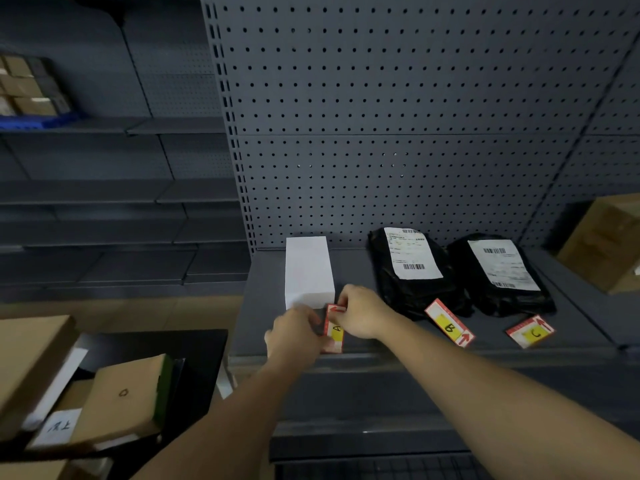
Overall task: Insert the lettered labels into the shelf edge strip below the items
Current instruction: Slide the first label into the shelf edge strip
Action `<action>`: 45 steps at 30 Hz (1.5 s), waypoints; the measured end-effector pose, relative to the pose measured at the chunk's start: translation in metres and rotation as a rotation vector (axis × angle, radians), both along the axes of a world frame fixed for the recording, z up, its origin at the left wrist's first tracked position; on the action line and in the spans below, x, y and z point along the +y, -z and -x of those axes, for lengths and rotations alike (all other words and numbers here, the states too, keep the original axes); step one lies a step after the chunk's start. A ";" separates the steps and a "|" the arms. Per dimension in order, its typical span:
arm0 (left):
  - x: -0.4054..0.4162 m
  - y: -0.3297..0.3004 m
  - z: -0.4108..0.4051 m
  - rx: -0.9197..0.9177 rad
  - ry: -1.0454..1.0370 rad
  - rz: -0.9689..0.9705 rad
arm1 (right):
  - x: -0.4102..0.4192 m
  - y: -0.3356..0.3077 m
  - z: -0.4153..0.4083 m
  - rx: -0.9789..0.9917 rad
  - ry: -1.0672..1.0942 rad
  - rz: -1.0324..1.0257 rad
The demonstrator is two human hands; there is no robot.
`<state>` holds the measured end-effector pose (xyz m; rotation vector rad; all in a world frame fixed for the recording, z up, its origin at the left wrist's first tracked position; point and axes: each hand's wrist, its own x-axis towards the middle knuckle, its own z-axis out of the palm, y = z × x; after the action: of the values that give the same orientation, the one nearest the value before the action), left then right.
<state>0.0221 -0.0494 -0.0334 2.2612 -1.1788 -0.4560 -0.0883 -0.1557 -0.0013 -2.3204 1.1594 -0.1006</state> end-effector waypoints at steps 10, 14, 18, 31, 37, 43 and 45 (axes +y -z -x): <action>0.038 0.015 -0.007 -0.197 0.256 0.197 | 0.007 -0.011 0.031 -0.324 -0.020 -0.031; 0.067 0.024 -0.014 -0.513 0.340 0.234 | 0.014 -0.016 0.047 -0.328 0.012 0.011; 0.083 0.040 -0.025 -0.776 0.399 0.290 | 0.016 -0.018 0.072 -0.259 0.010 0.002; 0.089 0.064 -0.008 -0.851 0.419 0.318 | 0.060 0.016 0.075 -0.599 0.108 0.019; 0.096 0.070 0.000 -0.758 0.401 0.331 | 0.070 0.033 0.053 -0.598 -0.003 0.142; 0.098 0.070 0.000 -0.740 0.388 0.347 | 0.069 0.040 0.042 -0.473 -0.155 0.341; 0.099 0.069 0.000 -0.718 0.384 0.335 | 0.069 0.043 0.042 -0.450 -0.181 0.363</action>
<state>0.0221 0.0492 -0.1023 1.9391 -1.8855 0.4454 -0.1299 -0.0872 -0.0438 -2.5130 0.7466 -0.7795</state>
